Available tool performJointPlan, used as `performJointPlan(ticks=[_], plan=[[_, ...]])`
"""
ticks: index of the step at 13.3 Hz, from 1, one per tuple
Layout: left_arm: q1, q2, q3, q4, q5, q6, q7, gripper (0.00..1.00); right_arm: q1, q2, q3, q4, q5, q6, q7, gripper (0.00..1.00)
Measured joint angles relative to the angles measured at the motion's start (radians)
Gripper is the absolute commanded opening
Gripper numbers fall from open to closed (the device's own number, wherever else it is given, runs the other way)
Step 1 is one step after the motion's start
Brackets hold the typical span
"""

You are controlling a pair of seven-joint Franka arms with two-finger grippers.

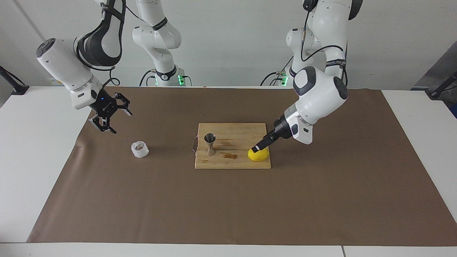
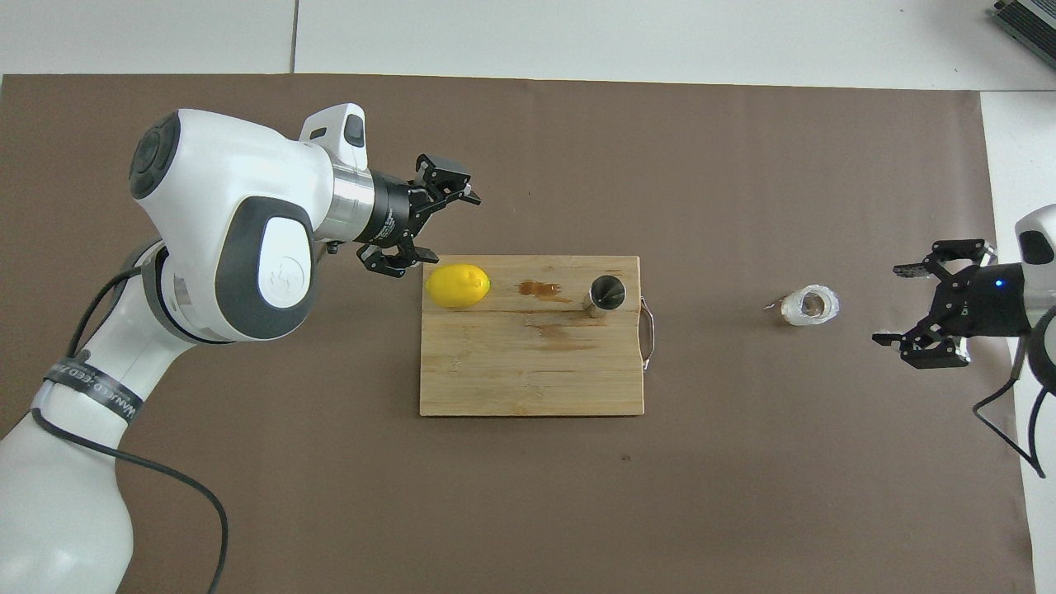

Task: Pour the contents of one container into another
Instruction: 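Withdraw the left gripper while the right gripper reaches the white cup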

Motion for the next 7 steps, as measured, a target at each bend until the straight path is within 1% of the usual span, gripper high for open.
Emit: performJointPlan(ticks=[1,3,5,7], plan=[[0.01,-0.011,0.0,0.001,0.065,-0.019,0.003,1.0,-0.01,0.031,-0.001,-0.009,0.033,0.04,-0.103,1.0],[0.023,-0.034,0.002,0.001,0.166,-0.051,0.025,1.0,-0.018,0.087,-0.001,-0.019,0.098,0.09,-0.232,1.0],[0.029,-0.046,0.002,0.0,0.286,-0.079,0.084,1.0,-0.027,0.139,-0.001,-0.024,0.21,0.119,-0.359,1.0],[0.036,-0.052,0.002,0.0,0.399,-0.093,0.182,1.0,-0.03,0.171,-0.001,-0.031,0.259,0.148,-0.413,1.0]])
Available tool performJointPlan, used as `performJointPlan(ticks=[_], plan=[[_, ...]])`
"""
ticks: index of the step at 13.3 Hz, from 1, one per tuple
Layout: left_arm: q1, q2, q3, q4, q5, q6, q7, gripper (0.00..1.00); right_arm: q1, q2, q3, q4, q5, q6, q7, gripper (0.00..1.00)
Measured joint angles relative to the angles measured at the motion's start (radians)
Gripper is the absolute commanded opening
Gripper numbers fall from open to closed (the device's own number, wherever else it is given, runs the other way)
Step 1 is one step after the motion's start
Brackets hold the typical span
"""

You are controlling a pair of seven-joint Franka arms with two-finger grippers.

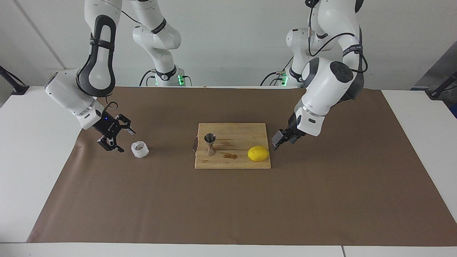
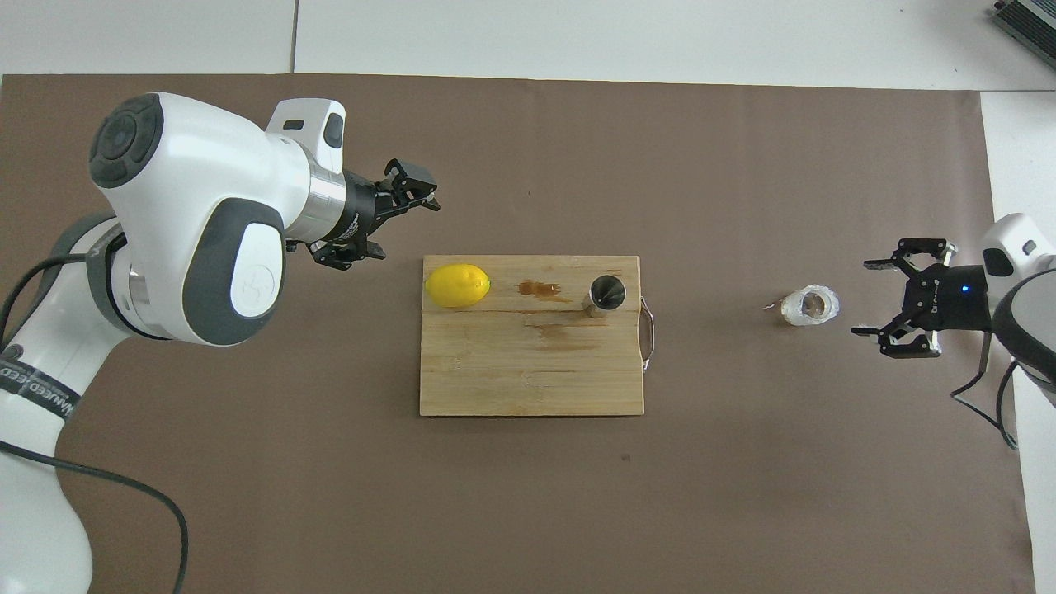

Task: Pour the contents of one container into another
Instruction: 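Withdraw the left gripper while the right gripper reaches the white cup, then grasp the white cup with the right gripper while the left gripper rests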

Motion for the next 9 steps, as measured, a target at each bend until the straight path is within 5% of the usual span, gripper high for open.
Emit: performJointPlan(ticks=[5,9], plan=[[0.09,-0.021,0.005,0.001,0.125,-0.049,0.375,1.0,-0.005,0.06,0.0,-0.027,0.115,0.001,-0.11,1.0],[0.142,-0.093,0.007,0.001,0.153,-0.153,0.426,1.0,-0.02,0.103,0.0,-0.036,0.17,-0.009,-0.194,1.0]])
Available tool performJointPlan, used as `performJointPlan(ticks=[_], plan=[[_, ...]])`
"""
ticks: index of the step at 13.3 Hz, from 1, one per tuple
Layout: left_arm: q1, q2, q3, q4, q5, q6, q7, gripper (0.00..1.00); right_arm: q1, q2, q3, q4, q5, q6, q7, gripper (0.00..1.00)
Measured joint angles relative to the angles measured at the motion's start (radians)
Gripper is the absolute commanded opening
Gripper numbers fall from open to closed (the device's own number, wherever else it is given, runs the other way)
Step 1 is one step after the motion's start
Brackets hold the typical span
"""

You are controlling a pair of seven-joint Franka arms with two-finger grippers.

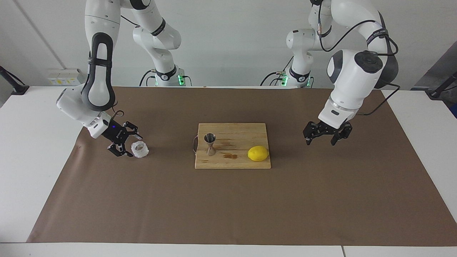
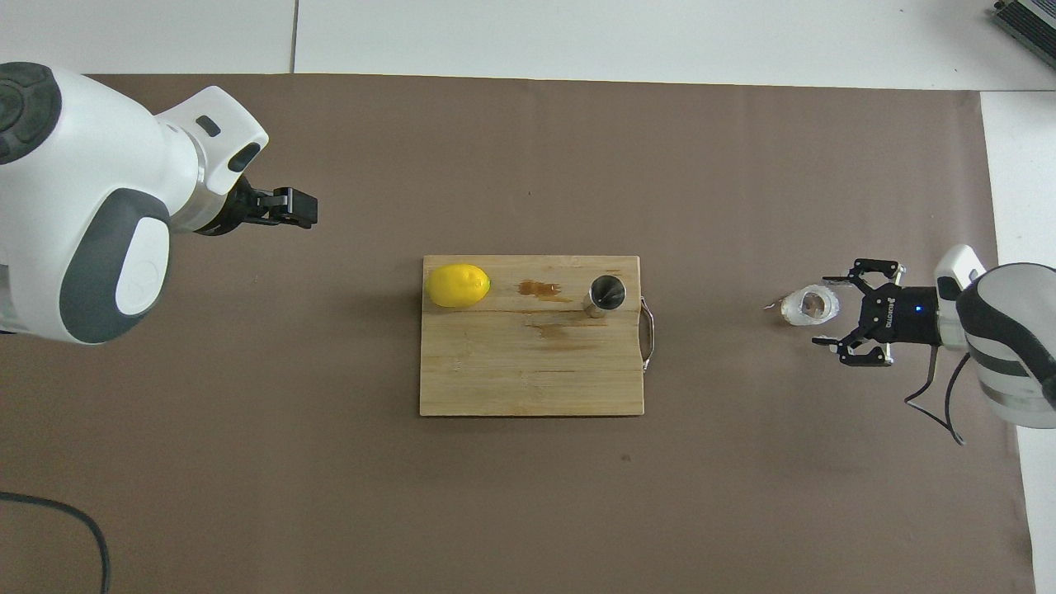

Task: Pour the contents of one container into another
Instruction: 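Grasp the white cup with the right gripper while the left gripper rests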

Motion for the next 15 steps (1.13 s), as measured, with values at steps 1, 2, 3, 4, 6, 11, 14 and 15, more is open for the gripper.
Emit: performJointPlan(ticks=[1,2,3,4,6,11,14,15], plan=[[0.009,-0.024,0.002,0.0,0.0,-0.032,0.003,1.0,-0.001,0.008,0.0,0.0,0.023,-0.002,-0.027,1.0],[0.013,-0.052,0.009,0.0,0.001,-0.063,0.005,1.0,-0.001,0.015,0.0,0.0,0.036,-0.003,-0.045,1.0],[0.016,-0.078,0.012,0.0,0.001,-0.091,0.006,1.0,-0.001,0.019,0.0,0.0,0.039,-0.004,-0.052,1.0],[0.016,-0.102,0.017,0.0,0.002,-0.117,0.006,1.0,-0.001,0.02,0.001,0.0,0.04,-0.004,-0.055,1.0],[0.004,-0.147,0.047,0.0,0.002,-0.158,0.011,1.0,0.0,0.02,0.003,0.0,0.042,-0.006,-0.057,0.79],[-0.025,-0.195,0.166,-0.001,0.003,-0.204,0.16,1.0,0.008,0.02,0.005,0.001,0.062,-0.013,-0.058,0.0],[-0.025,-0.212,0.188,-0.001,0.003,-0.232,0.171,1.0,0.008,0.02,0.005,0.001,0.063,-0.016,-0.058,0.0],[-0.025,-0.216,0.188,-0.001,0.003,-0.236,0.171,1.0,0.009,0.02,0.006,0.001,0.063,-0.017,-0.058,0.0]])
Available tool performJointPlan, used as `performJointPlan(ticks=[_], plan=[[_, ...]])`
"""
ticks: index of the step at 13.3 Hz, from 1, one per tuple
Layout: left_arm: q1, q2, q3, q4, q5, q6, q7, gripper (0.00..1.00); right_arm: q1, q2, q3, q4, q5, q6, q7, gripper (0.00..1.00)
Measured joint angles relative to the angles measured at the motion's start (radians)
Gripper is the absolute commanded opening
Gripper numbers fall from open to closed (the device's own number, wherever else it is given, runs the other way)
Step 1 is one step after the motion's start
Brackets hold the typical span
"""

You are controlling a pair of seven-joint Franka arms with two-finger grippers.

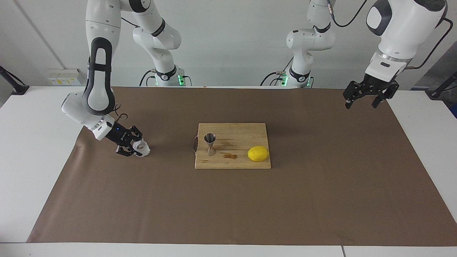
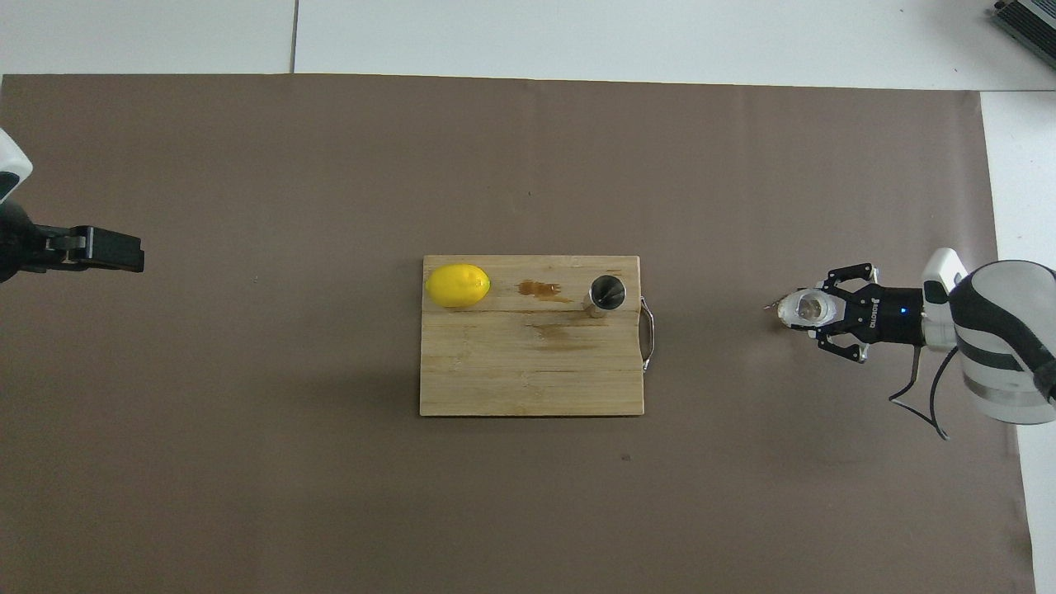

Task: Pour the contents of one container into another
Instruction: 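Grasp the white cup with the right gripper while the left gripper rests, then lift the white cup with the right gripper over the metal cup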

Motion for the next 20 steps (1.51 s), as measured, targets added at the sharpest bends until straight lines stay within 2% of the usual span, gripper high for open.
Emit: performJointPlan(ticks=[6,11,14,20], plan=[[-0.003,-0.024,-0.011,0.0,0.0,-0.04,0.0,1.0,0.007,-0.001,0.007,0.015,0.0,-0.001,0.0,0.0],[-0.006,-0.035,-0.011,0.0,0.0,-0.071,0.0,1.0,0.067,-0.032,0.008,0.049,0.003,-0.001,0.06,0.0],[-0.013,-0.036,-0.011,-0.001,0.0,-0.071,0.0,1.0,0.114,-0.066,0.009,0.07,-0.018,-0.001,0.171,0.0],[-0.019,-0.036,-0.011,-0.001,0.0,-0.071,0.0,1.0,0.255,-0.125,0.012,0.158,-0.194,-0.001,0.524,0.0]])
